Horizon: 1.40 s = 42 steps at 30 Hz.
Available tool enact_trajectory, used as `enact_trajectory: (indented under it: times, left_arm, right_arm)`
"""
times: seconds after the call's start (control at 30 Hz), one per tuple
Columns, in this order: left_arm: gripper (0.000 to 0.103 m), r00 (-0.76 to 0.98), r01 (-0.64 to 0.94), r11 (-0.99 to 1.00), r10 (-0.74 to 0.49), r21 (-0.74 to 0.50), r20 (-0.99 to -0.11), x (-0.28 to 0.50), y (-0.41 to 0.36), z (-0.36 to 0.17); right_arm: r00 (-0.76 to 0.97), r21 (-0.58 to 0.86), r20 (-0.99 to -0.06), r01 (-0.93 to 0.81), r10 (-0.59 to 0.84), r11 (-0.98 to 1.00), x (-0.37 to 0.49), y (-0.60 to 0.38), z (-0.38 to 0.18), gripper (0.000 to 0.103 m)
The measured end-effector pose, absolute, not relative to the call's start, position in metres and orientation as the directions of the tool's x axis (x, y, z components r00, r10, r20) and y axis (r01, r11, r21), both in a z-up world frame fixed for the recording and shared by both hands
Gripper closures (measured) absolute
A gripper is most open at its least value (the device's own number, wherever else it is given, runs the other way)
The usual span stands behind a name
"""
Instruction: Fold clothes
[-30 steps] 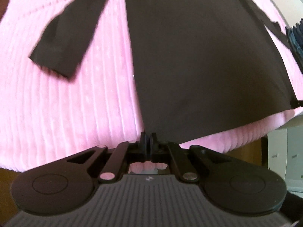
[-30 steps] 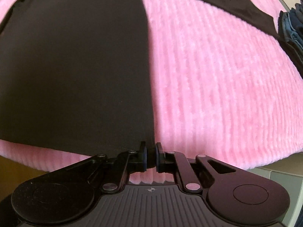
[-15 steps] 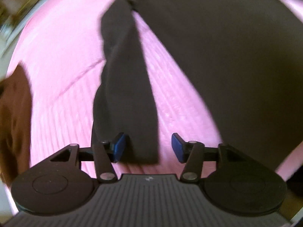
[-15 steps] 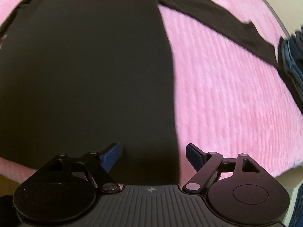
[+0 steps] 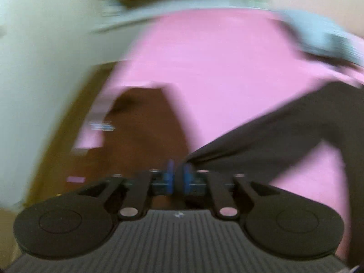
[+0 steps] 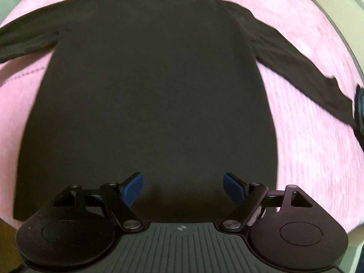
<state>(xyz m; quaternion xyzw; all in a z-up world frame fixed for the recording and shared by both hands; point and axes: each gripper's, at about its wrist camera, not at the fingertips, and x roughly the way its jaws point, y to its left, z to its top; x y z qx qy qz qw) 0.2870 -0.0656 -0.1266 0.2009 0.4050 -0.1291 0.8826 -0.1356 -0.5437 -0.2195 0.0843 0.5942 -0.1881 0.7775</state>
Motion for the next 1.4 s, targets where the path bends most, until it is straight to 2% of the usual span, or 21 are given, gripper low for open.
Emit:
enact_trajectory:
  times: [0.07, 0.13, 0.17, 0.23, 0.4, 0.5, 0.57, 0.7, 0.73, 0.77, 0.97, 1.03, 1.13, 1.3, 1.4]
  left_arm:
    - [0.074, 0.661, 0.304, 0.904, 0.026, 0.299, -0.750, 0.309, -0.049, -0.134]
    - [0.072, 0.653, 0.318, 0.896, 0.031, 0.311, -0.757, 0.315, -0.051, -0.147]
    - [0.071, 0.635, 0.346, 0.888, 0.015, 0.302, -0.772, 0.306, -0.053, -0.154]
    - [0.061, 0.579, 0.429, 0.862, -0.032, 0.272, -0.814, 0.286, -0.061, -0.177]
    - [0.061, 0.396, 0.604, 0.784, -0.142, 0.141, -0.907, 0.218, -0.096, -0.226]
    - [0.061, 0.309, 0.666, 0.744, -0.206, 0.057, -0.928, 0.179, -0.119, -0.234]
    - [0.059, 0.271, 0.688, 0.726, -0.238, 0.014, -0.933, 0.144, -0.138, -0.228]
    - [0.047, 0.225, 0.733, 0.679, -0.291, -0.035, -0.930, 0.105, -0.169, -0.199]
    - [0.042, 0.219, 0.746, 0.664, -0.301, -0.040, -0.928, 0.097, -0.175, -0.191]
    - [0.039, 0.219, 0.759, 0.650, -0.308, -0.037, -0.926, 0.091, -0.182, -0.185]
    - [0.022, 0.220, 0.823, 0.568, -0.343, -0.015, -0.913, 0.073, -0.214, -0.148]
    - [0.011, 0.233, 0.824, 0.566, -0.356, -0.010, -0.905, 0.070, -0.224, -0.137]
    - [0.003, 0.258, 0.806, 0.591, -0.369, -0.011, -0.893, 0.061, -0.235, -0.116]
    - [0.001, 0.299, 0.755, 0.656, -0.370, -0.019, -0.880, 0.040, -0.250, -0.088]
    - [0.001, 0.348, 0.738, 0.675, -0.363, 0.014, -0.864, 0.018, -0.260, -0.075]
  right_arm:
    - [0.232, -0.088, -0.954, 0.389, -0.190, 0.917, -0.124, -0.537, -0.216, 0.022]
    - [0.230, -0.088, -0.955, 0.385, -0.188, 0.919, -0.118, -0.539, -0.219, 0.022]
    - [0.225, -0.088, -0.956, 0.387, -0.186, 0.918, -0.117, -0.537, -0.219, 0.022]
    - [0.212, -0.083, -0.961, 0.396, -0.179, 0.915, -0.118, -0.530, -0.220, 0.022]
    - [0.175, -0.055, -0.973, 0.447, -0.148, 0.893, -0.119, -0.522, -0.219, 0.022]
    - [0.192, -0.048, -0.970, 0.456, -0.151, 0.889, -0.117, -0.522, -0.209, 0.022]
    - [0.217, -0.045, -0.962, 0.465, -0.164, 0.884, -0.117, -0.522, -0.197, 0.022]
    - [0.272, -0.040, -0.939, 0.519, -0.209, 0.854, -0.124, -0.529, -0.168, 0.019]
    - [0.288, -0.041, -0.930, 0.535, -0.228, 0.844, -0.128, -0.531, -0.159, 0.014]
    - [0.303, -0.042, -0.920, 0.551, -0.247, 0.833, -0.132, -0.534, -0.150, 0.000]
    - [0.382, -0.019, -0.858, 0.643, -0.343, 0.766, -0.169, -0.551, -0.096, 0.000]
    - [0.405, -0.006, -0.834, 0.673, -0.375, 0.740, -0.184, -0.557, -0.079, 0.000]
    - [0.420, -0.008, -0.812, 0.686, -0.405, 0.728, -0.201, -0.567, -0.060, 0.000]
    - [0.425, -0.013, -0.811, 0.674, -0.402, 0.738, -0.216, -0.589, -0.046, 0.000]
    - [0.444, 0.037, -0.835, 0.635, -0.325, 0.772, -0.219, -0.606, -0.047, 0.000]
